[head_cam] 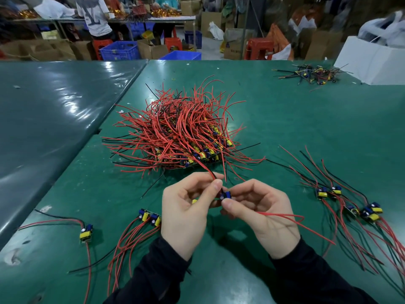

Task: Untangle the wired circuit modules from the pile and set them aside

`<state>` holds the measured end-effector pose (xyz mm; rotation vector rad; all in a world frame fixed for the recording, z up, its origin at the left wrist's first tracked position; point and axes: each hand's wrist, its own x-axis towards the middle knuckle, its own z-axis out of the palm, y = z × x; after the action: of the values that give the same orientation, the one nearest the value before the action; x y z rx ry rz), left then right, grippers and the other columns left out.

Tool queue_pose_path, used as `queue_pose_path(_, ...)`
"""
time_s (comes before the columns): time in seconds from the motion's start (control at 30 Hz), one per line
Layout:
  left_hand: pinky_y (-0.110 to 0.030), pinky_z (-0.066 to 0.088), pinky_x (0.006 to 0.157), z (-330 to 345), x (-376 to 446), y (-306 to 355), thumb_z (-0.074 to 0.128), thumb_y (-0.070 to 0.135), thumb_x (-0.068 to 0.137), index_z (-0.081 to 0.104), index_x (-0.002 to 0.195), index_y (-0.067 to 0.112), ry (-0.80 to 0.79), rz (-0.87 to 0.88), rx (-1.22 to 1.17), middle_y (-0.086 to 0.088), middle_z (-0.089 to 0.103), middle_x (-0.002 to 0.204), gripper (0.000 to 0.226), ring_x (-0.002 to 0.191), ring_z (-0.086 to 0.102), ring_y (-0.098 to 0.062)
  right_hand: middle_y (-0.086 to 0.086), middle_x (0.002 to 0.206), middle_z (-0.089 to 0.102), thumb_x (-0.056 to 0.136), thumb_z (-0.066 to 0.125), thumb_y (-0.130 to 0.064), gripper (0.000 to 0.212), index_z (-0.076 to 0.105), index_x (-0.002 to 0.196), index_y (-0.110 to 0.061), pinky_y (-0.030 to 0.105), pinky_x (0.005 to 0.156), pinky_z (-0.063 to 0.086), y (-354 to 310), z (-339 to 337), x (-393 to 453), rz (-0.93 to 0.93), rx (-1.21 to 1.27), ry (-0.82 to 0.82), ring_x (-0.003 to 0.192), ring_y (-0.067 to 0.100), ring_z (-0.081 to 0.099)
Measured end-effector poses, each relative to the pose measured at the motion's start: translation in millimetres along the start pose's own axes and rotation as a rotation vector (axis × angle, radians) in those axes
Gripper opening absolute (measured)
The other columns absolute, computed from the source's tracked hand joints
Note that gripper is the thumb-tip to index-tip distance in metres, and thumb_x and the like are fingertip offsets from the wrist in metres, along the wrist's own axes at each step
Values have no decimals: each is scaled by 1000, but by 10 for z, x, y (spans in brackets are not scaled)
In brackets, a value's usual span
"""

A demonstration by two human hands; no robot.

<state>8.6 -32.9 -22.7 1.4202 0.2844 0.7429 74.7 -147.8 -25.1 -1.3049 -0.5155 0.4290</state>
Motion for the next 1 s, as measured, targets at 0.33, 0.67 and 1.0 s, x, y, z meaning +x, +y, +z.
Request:
queue_pose_path(0.33,-17,50,57,25,-13,-18,64,-12,80,67,74,1,68,87,118,-4,69,66,15,60,65,-10,12,68,69,56,87,-8,24,66,69,-9,25,56,51,33,2,-10,16,-26,-23,59,22,59)
queue_pose_path(0.67,-19,52,58,-10,55,1,70,-6,66,70,64,2,18,-226,-110,-7,73,72,8,60,63,-12,14,66,70,53,77,-11,21,69,71,-3,20,54,52,20,-28,24,17,5,-6,54,17,64)
queue_pose_path(1.0,-18,49,46,-50,76,60,61,2,83,70,73,0,63,-304,-133,-10,67,58,14,47,61,-11,8,63,70,56,77,-11,18,69,71,-6,18,52,49,45,1,-14,8,-23,-61,54,13,63)
